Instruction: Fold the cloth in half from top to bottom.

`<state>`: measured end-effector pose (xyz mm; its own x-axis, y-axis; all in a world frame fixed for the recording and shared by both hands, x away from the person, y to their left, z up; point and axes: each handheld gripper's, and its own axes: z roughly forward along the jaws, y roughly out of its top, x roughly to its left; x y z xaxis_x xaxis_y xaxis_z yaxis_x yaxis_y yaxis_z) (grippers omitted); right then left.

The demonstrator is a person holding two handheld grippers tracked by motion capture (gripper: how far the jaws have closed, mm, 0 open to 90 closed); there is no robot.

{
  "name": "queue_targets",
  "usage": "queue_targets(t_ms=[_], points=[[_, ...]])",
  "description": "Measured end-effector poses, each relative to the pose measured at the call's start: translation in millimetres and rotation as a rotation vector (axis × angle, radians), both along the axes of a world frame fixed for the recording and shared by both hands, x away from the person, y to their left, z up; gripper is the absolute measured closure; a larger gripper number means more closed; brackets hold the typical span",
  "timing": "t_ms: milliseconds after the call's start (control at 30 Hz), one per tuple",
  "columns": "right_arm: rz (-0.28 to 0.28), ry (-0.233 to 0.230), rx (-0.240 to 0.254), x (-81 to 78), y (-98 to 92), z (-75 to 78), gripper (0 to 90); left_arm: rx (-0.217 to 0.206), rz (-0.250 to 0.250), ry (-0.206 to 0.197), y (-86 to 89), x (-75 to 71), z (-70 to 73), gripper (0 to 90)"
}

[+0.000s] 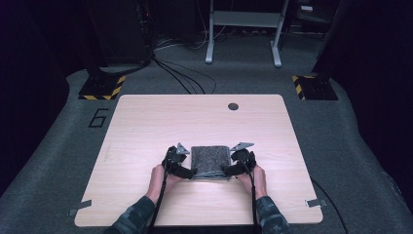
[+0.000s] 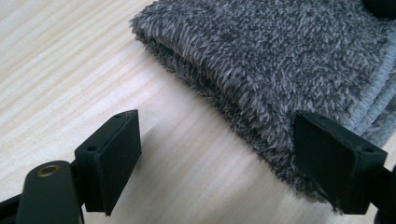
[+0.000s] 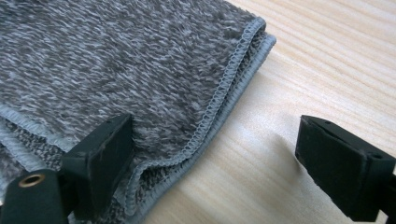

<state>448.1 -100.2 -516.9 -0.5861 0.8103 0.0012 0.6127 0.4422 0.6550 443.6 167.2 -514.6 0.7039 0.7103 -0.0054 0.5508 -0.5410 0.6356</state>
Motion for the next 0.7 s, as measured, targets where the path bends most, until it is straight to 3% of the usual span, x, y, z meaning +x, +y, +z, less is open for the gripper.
queue_targets(t_ms=[233, 333, 533, 700], points=[[-0.009, 0.005, 0.006, 4.1, 0.0, 0.3, 11.1, -0.017, 0.016, 0.004, 1.8, 5.1, 0.9, 15.4], [0.0, -0.018, 0.023, 0.4, -3.3, 5.5, 11.8, -0.038, 0.026, -0.005, 6.4, 2.1, 6.1, 14.8], [-0.022, -0.048, 0.057, -11.4, -18.5, 17.3, 11.2, -0.063, 0.061, -0.04, 24.5, -5.4, 16.5, 13.8], [-0.066, -0.071, 0.057, -22.8, -46.2, 20.4, 11.1, -0.052, 0.114, -0.063, 55.5, -15.3, 20.2, 12.5]])
